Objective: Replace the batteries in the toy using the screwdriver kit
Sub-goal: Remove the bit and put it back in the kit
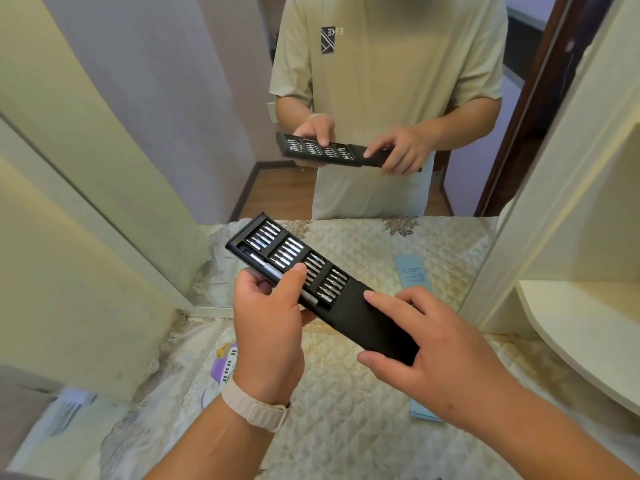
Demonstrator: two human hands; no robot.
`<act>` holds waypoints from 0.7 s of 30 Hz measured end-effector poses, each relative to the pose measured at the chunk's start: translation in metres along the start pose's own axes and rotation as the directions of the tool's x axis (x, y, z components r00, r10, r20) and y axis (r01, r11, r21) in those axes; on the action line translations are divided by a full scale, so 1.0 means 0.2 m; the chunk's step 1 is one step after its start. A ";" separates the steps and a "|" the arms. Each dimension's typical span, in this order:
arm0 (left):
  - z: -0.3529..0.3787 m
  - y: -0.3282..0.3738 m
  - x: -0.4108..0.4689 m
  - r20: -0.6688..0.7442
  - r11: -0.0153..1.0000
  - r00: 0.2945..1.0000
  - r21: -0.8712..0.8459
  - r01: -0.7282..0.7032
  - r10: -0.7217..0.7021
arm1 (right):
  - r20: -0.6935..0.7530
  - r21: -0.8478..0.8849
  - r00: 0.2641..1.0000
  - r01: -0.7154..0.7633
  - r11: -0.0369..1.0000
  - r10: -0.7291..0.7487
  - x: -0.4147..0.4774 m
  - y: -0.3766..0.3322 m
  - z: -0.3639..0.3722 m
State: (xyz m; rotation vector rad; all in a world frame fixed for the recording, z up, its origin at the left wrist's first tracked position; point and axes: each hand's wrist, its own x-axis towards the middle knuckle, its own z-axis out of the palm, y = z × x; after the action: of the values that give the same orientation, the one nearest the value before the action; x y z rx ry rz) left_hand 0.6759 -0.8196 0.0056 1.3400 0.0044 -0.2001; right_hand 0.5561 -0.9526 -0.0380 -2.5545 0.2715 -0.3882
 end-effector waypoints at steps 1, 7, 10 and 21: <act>0.00 0.00 0.00 0.001 1.000 1.000 -0.002 -0.001 0.001 | 0.006 0.008 1.000 -0.009 1.000 0.009 0.00 0.00 0.00; -0.03 -0.01 -0.01 0.018 1.000 1.000 0.003 -0.014 0.014 | 0.021 0.002 0.999 -0.025 1.000 0.025 0.01 -0.01 0.00; -0.04 -0.02 -0.01 0.035 1.000 0.999 0.018 -0.010 0.010 | 0.025 0.004 0.999 -0.025 1.000 0.025 0.02 -0.01 0.00; -0.03 -0.06 -0.05 0.167 0.996 0.982 0.004 0.087 -0.087 | 0.061 -0.067 0.998 0.014 0.998 -0.010 0.07 -0.03 0.00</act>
State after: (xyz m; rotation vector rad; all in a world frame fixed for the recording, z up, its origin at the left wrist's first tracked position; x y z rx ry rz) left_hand 0.6656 -0.8145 -0.0067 1.3175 -0.0780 -0.3859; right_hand 0.5701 -0.9512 -0.0311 -2.6295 0.2512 -0.3103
